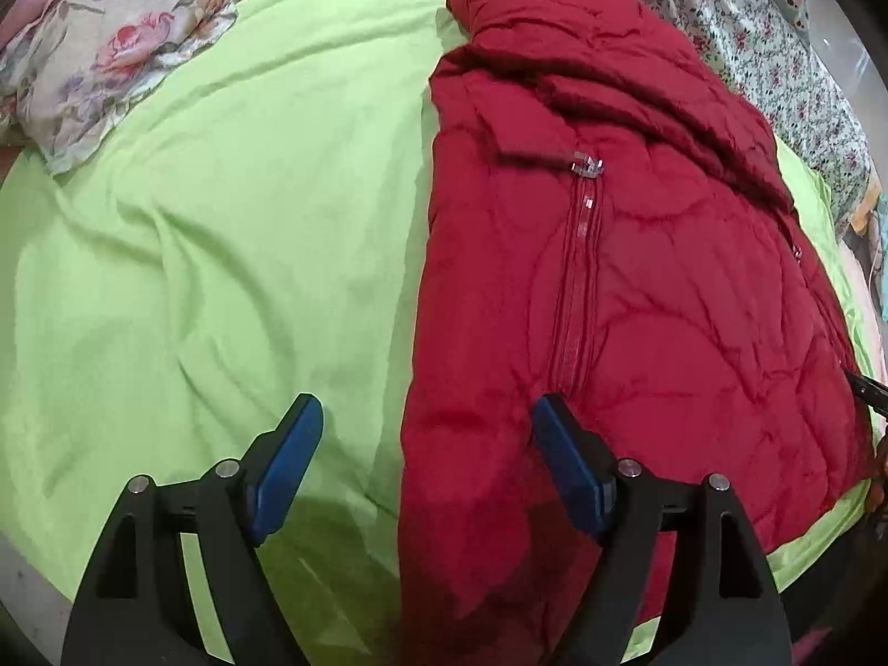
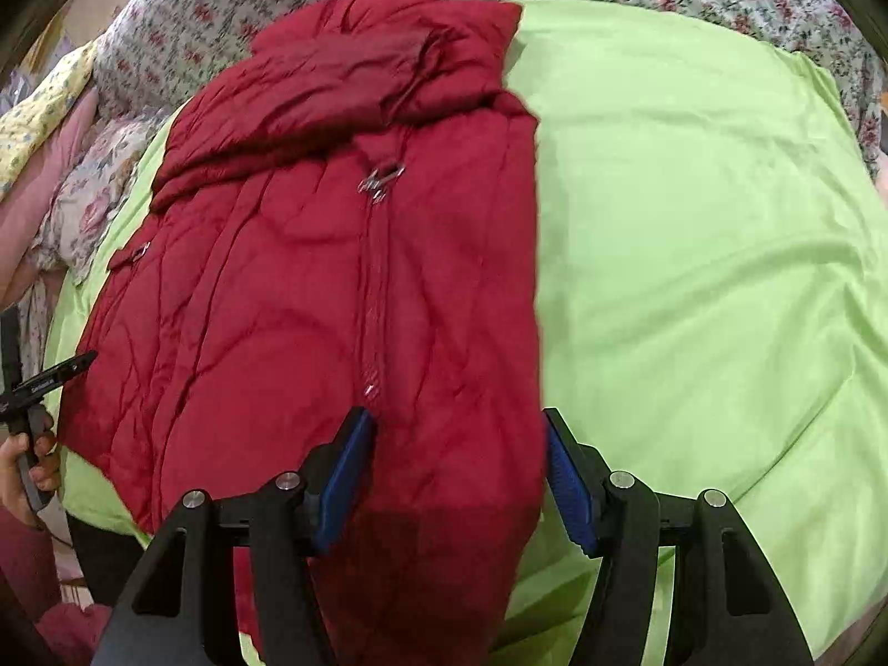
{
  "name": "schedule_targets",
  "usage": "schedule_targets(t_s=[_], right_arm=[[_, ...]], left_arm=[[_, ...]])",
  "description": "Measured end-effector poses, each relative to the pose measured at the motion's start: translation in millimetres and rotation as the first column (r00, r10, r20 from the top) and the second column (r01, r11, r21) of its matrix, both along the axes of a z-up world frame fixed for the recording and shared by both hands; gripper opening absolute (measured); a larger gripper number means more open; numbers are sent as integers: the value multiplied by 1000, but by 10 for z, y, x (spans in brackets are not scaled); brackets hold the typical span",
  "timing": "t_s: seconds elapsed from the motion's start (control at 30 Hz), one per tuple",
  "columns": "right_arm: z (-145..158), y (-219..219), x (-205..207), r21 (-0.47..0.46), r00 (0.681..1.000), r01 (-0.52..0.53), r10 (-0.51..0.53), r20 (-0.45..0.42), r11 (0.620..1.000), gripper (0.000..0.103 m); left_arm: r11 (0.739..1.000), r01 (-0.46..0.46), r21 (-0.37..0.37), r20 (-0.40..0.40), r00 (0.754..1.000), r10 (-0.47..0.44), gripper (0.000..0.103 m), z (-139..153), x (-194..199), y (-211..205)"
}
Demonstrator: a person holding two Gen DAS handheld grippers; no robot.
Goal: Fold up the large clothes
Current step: 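Grasp the coat's hem with the left gripper while the right gripper holds it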
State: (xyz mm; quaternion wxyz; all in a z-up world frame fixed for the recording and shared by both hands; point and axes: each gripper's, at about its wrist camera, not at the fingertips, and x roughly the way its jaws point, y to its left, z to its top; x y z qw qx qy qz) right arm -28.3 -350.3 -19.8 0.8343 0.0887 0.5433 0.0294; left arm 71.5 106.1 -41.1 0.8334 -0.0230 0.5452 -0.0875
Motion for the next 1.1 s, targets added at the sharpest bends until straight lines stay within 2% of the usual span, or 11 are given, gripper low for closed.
schedule_targets(t_s=[0.1,0.27,0.3,0.33,0.37,0.43,0.47,0.53,0.63,0.9,1.1], right_arm=[[-22,64,-34,-10,1000,-18,18,-4,1000,62],[-68,85,-89,46,999,-38,39,-34,998,62],[-85,77,-100,63,998,-34,37,-42,997,59],[-96,65,-113,84,998,-31,35,-47,996,50],[-90,68,-129,103,998,-35,40,-43,994,46],[-38,92,-154,109,998,-48,51,-22,993,30],[-16,98,-159,108,998,-54,55,-12,993,26],[35,115,-158,99,998,-60,59,11,993,17],[95,117,-145,100,997,-64,61,39,993,14],[398,190,-89,90,985,-84,69,157,992,12],[707,310,131,48,957,-100,82,279,994,11]], left_arm=[[1000,4,-8,-17,1000,-4,80,-39,-60,-9],[999,45,-15,-38,998,-46,77,-89,-151,-71],[998,61,-22,-37,997,-62,70,-91,-169,-98],[995,94,-42,-33,995,-95,47,-81,-193,-143],[991,119,-67,-31,992,-122,27,-70,-212,-180],[987,158,-42,-14,987,-158,21,-32,-255,-293],[985,171,-17,-6,985,-171,19,-18,-270,-337],[983,184,12,7,983,-184,17,26,-287,-391],[986,167,-11,19,986,-166,14,117,-276,-346],[989,140,-48,106,985,-135,13,520,-139,-222],[988,126,-93,203,973,-105,13,948,176,-307]])
